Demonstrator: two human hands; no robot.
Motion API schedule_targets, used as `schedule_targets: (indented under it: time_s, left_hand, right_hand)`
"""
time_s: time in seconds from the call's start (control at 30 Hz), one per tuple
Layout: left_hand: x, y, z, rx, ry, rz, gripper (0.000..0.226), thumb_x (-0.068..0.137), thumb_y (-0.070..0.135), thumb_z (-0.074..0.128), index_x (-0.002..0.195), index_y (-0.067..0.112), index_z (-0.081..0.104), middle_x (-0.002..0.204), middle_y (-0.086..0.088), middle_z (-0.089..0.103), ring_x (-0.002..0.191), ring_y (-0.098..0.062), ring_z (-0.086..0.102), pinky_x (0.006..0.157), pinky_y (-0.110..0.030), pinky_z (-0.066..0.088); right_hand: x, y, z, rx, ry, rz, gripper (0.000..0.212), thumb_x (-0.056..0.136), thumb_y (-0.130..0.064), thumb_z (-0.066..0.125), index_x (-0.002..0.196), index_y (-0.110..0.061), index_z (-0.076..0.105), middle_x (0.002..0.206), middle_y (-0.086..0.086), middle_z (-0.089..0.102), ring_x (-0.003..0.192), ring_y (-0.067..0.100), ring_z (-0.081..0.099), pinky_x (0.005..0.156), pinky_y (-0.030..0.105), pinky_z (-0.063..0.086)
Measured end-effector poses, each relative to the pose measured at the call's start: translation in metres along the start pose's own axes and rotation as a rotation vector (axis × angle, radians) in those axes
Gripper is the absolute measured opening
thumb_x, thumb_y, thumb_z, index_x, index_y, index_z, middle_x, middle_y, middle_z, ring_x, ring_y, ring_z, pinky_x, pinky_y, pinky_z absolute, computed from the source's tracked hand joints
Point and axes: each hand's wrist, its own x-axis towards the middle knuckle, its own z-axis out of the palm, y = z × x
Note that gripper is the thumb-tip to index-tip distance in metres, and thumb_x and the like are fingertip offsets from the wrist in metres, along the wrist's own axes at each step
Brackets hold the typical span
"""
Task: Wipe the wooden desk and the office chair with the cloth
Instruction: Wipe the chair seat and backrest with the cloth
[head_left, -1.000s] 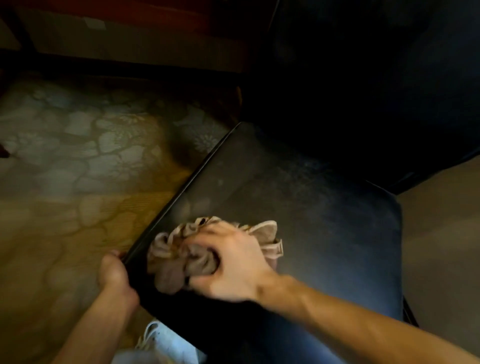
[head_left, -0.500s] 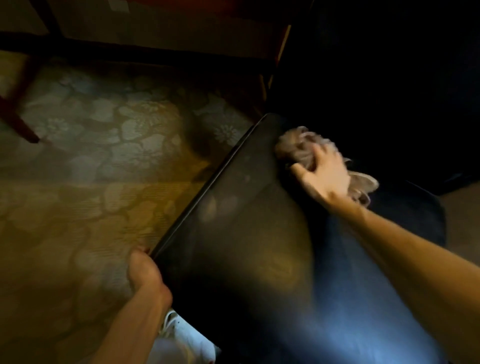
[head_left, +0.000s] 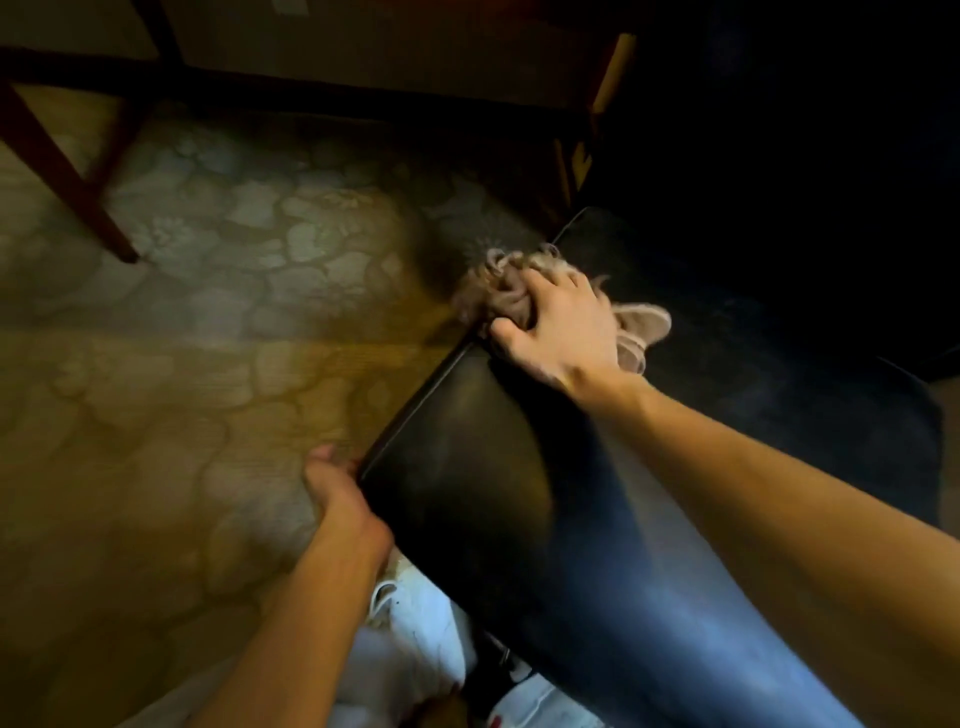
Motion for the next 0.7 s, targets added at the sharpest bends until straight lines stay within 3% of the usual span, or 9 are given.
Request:
schedule_targets:
  time_s: [0.03, 0.13, 0.23, 0.33, 0.4, 0.47, 0.53, 0.6, 0.7]
  left_hand:
    - [0.0, 0.004, 0.002, -0.022, 0.001, -0.014, 0.055, 0.094, 0.055, 0.038, 0.111, 0.012, 0.068, 0.11, -0.019, 0.07, 0.105, -0.036, 0.064, 0.086, -0.04, 0.049]
    - [-0.001, 0.009, 0.005, -0.016, -0.023, 0.03, 0.065, 0.094, 0.058, 0.034, 0.121, 0.011, 0.07, 0.124, -0.023, 0.069, 0.112, -0.038, 0.065, 0.09, -0.041, 0.05]
    - [-0.009, 0.008, 0.0, -0.052, -0.117, 0.092, 0.069, 0.088, 0.061, 0.028, 0.094, 0.014, 0.079, 0.093, -0.015, 0.078, 0.085, -0.032, 0.073, 0.079, -0.036, 0.056]
    - [0.0, 0.013, -0.01, -0.029, -0.142, 0.082, 0.084, 0.095, 0.071, 0.013, 0.13, 0.01, 0.059, 0.125, -0.021, 0.068, 0.119, -0.036, 0.061, 0.082, -0.032, 0.044]
    - [-0.01, 0.013, -0.004, 0.008, -0.131, 0.124, 0.078, 0.099, 0.069, 0.011, 0.137, 0.014, 0.051, 0.127, -0.021, 0.063, 0.113, -0.035, 0.062, 0.077, -0.03, 0.046]
    - [-0.028, 0.001, 0.009, 0.11, -0.088, 0.202, 0.072, 0.099, 0.071, 0.026, 0.149, 0.022, 0.045, 0.143, -0.015, 0.057, 0.123, -0.032, 0.059, 0.09, -0.039, 0.051]
    - [-0.066, -0.016, 0.02, 0.451, 0.016, 0.498, 0.071, 0.097, 0.063, 0.046, 0.156, 0.025, 0.036, 0.159, -0.009, 0.041, 0.144, -0.032, 0.04, 0.115, -0.049, 0.036]
    - [-0.1, -0.037, 0.024, 0.81, 0.039, 0.949, 0.057, 0.097, 0.046, 0.057, 0.146, 0.019, 0.045, 0.152, -0.011, 0.045, 0.144, -0.034, 0.035, 0.12, -0.048, 0.024]
    - [-0.146, -0.076, 0.036, 1.134, -0.091, 1.137, 0.037, 0.099, 0.034, 0.058, 0.134, 0.02, 0.056, 0.145, -0.014, 0.05, 0.141, -0.035, 0.036, 0.117, -0.049, 0.023]
  right_hand:
    - [-0.005, -0.006, 0.003, 0.012, -0.022, 0.036, 0.074, 0.081, -0.061, 0.052, 0.144, -0.023, 0.054, 0.149, 0.01, 0.052, 0.141, 0.033, 0.041, 0.115, 0.053, 0.033]
    - [-0.052, -0.045, 0.012, 0.077, -0.061, -0.195, 0.07, 0.07, -0.062, 0.049, 0.126, -0.025, 0.066, 0.135, 0.007, 0.062, 0.132, 0.033, 0.05, 0.107, 0.053, 0.041]
    - [-0.096, -0.08, -0.01, 0.15, -0.274, -0.373, 0.057, 0.069, -0.065, 0.054, 0.113, -0.033, 0.072, 0.12, -0.003, 0.071, 0.12, 0.024, 0.062, 0.098, 0.038, 0.05]
    - [-0.105, -0.078, -0.04, 0.132, -0.493, -0.461, 0.037, 0.079, -0.054, 0.071, 0.112, -0.037, 0.072, 0.108, -0.005, 0.075, 0.106, 0.021, 0.068, 0.084, 0.026, 0.048]
    - [-0.119, -0.056, -0.066, 0.173, -0.504, -0.331, 0.038, 0.081, -0.052, 0.07, 0.118, -0.04, 0.07, 0.109, -0.007, 0.075, 0.106, 0.018, 0.069, 0.086, 0.027, 0.052]
    - [-0.142, -0.016, -0.09, 0.254, -0.414, -0.105, 0.039, 0.077, -0.053, 0.066, 0.114, -0.043, 0.07, 0.107, -0.011, 0.075, 0.105, 0.015, 0.069, 0.089, 0.029, 0.055]
    - [-0.171, 0.029, -0.109, 0.346, -0.302, 0.101, 0.041, 0.066, -0.057, 0.057, 0.104, -0.049, 0.07, 0.099, -0.014, 0.075, 0.098, 0.012, 0.07, 0.089, 0.034, 0.057]
    - [-0.205, 0.072, -0.124, 0.373, -0.219, 0.261, 0.041, 0.063, -0.058, 0.053, 0.098, -0.045, 0.07, 0.093, -0.013, 0.074, 0.093, 0.013, 0.069, 0.087, 0.037, 0.057]
    - [-0.27, 0.134, -0.126, 0.541, -0.004, 0.496, 0.033, 0.073, -0.052, 0.057, 0.099, -0.039, 0.072, 0.092, -0.016, 0.074, 0.092, 0.01, 0.068, 0.085, 0.035, 0.054]
